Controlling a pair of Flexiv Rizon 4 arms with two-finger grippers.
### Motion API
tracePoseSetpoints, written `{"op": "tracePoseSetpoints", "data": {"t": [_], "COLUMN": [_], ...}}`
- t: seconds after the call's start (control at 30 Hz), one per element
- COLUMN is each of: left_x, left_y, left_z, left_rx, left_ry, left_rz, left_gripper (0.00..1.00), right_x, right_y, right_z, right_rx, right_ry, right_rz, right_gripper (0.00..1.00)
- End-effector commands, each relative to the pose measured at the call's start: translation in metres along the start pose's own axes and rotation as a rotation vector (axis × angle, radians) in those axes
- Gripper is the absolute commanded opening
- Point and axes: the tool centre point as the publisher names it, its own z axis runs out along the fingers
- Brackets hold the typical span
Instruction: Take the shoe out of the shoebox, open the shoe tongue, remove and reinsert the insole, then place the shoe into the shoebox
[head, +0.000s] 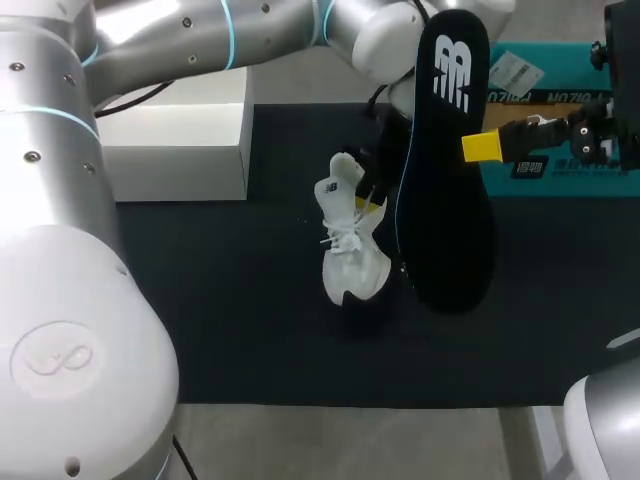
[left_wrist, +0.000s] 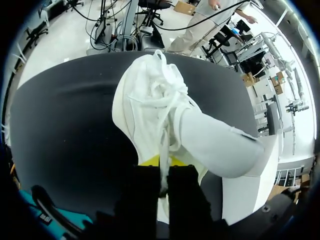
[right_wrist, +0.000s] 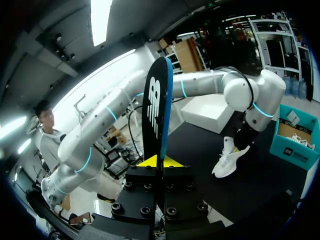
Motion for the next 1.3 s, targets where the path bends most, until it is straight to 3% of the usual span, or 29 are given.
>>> {"op": "tracePoseSetpoints", "data": {"t": [0.03, 0.3, 0.9, 0.93, 0.97, 1.0, 1.03, 1.3], "left_x": [-0.008, -0.017, -0.034, -0.034, -0.034, -0.033, -0.032, -0.018], "left_y": [0.007, 0.011, 0.014, 0.014, 0.014, 0.014, 0.013, -0.001], "left_z": [0.012, 0.025, 0.028, 0.029, 0.029, 0.029, 0.027, -0.005], "left_rx": [0.025, 0.047, 0.051, 0.058, 0.064, 0.071, 0.077, 0.028], "left_ry": [0.008, 0.008, -0.029, -0.036, -0.048, -0.060, -0.080, -0.241], "left_rz": [-0.006, 0.000, 0.017, 0.017, 0.019, 0.015, 0.018, 0.059], "left_gripper": [0.00, 0.00, 0.00, 0.13, 0.34, 0.60, 1.00, 1.00], "right_x": [0.000, 0.000, 0.000, 0.000, 0.000, 0.000, 0.000, 0.000], "right_y": [0.004, 0.004, 0.004, 0.004, 0.004, 0.004, 0.004, 0.004], "right_z": [0.002, 0.002, 0.002, 0.002, 0.002, 0.002, 0.002, 0.002], "right_rx": [0.007, 0.007, 0.007, 0.007, 0.007, 0.007, 0.007, 0.007], "right_ry": [0.001, 0.001, 0.001, 0.001, 0.001, 0.001, 0.001, 0.001], "right_rz": [0.001, 0.001, 0.001, 0.001, 0.001, 0.001, 0.001, 0.001], "right_gripper": [0.00, 0.00, 0.00, 0.00, 0.00, 0.00, 0.00, 0.00]}}
